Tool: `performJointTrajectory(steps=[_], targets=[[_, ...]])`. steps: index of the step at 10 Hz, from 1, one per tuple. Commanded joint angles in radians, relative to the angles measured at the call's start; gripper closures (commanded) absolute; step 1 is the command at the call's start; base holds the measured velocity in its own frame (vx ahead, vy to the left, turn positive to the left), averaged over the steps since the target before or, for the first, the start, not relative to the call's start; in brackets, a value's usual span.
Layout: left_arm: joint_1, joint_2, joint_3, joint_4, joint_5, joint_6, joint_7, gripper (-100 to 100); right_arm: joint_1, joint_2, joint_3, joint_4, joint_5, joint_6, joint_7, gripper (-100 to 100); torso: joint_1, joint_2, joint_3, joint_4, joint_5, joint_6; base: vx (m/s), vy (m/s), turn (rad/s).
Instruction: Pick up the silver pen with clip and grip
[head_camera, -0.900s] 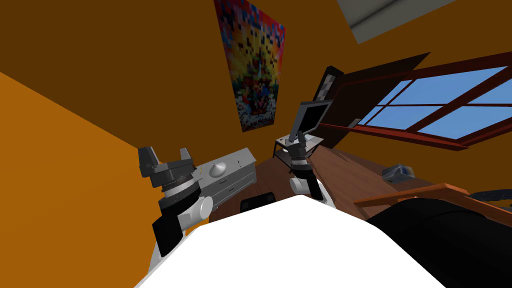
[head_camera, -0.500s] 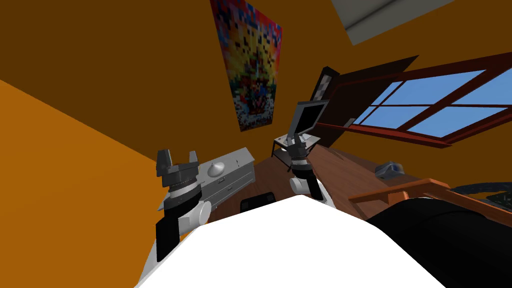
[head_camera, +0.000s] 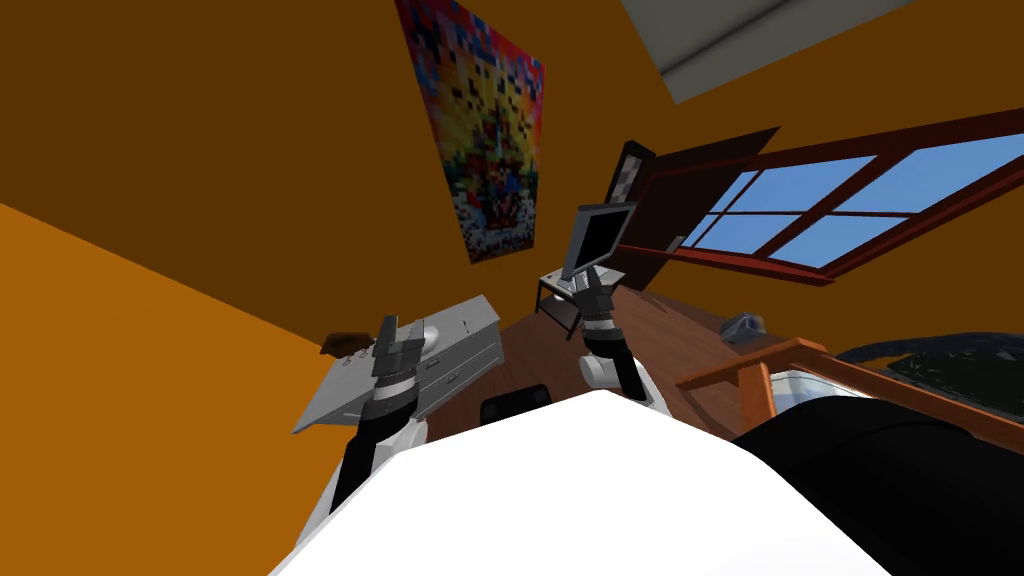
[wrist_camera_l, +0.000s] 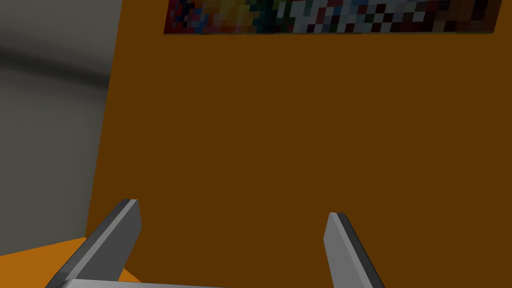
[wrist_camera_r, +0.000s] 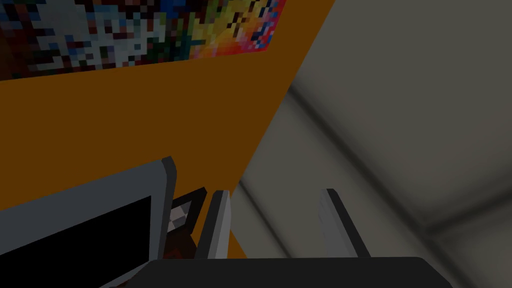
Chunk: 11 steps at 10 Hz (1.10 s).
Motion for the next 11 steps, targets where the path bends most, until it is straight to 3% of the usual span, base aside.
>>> performJointTrajectory(steps=[1,4,7,9,10,11], targets=[[0.010,0.025,-0.013,0.031,0.000,-0.005,-0.002,-100,0.000,0.000,0.000,0.000,0.000,0.000,0.000,0,0.000,0.000,0.000,0.000,0.000,0.000,-0.027,-0.069,-0.012],[0.048,0.092,-0.053,0.114,-0.004,-0.022,-0.005,-100,0.000,0.000,0.000,0.000,0.000,0.000,0.000,0,0.004,-0.003,-0.002,-0.001,0.001,0.000,-0.005,-0.054,-0.064],[0.066,0.125,-0.072,0.174,-0.008,-0.031,-0.006,-100,0.000,0.000,0.000,0.000,0.000,0.000,0.000,0,0.002,-0.003,-0.002,-0.001,0.000,0.000,-0.003,-0.067,-0.059],[0.102,0.189,-0.105,0.265,-0.019,-0.049,-0.008,-100,0.000,0.000,0.000,0.000,0.000,0.000,0.000,0,0.002,-0.003,-0.002,-0.001,0.000,0.000,0.014,-0.099,-0.106],[0.102,0.189,-0.105,0.290,-0.019,-0.049,-0.008,-100,0.000,0.000,0.000,0.000,0.000,0.000,0.000,0,0.000,-0.004,-0.002,-0.001,0.000,0.000,0.029,-0.086,-0.042],[0.118,0.221,-0.119,0.323,-0.026,-0.058,-0.008,-100,0.000,0.000,0.000,0.000,0.000,0.000,0.000,0,0.001,-0.005,-0.003,-0.001,0.000,0.000,0.023,-0.094,-0.085]])
